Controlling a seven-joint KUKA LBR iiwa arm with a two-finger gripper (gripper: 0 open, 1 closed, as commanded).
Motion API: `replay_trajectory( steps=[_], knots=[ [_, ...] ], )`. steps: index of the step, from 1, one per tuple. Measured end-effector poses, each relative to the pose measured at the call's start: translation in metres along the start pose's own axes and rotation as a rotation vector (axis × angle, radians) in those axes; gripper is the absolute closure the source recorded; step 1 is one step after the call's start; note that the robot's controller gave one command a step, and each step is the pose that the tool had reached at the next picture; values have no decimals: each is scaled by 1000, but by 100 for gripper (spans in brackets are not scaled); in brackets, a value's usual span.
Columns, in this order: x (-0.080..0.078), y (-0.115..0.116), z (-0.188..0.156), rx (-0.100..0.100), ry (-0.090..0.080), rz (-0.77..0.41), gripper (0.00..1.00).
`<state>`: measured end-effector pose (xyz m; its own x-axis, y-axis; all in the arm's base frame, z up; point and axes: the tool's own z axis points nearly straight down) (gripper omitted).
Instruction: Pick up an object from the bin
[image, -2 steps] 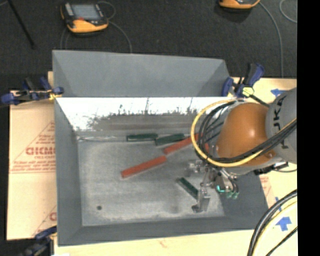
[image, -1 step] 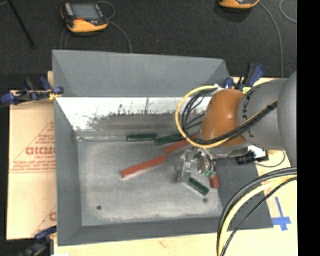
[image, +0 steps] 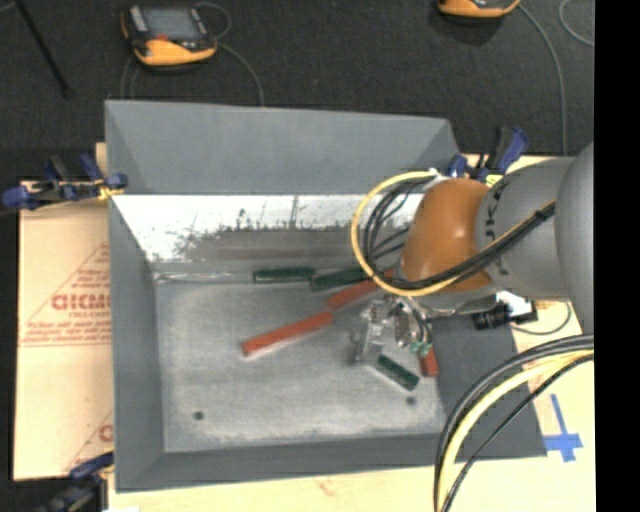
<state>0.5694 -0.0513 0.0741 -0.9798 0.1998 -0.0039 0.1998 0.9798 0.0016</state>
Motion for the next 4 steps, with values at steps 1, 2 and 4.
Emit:
replay_trajectory(
  steps=[1,2,4],
  knots=[
    [7,2,-12,3,-1,-130,100],
    [11,45,-65,4,5,-364,100],
    [-3,88,-127,1,0,-219,0]
  ],
)
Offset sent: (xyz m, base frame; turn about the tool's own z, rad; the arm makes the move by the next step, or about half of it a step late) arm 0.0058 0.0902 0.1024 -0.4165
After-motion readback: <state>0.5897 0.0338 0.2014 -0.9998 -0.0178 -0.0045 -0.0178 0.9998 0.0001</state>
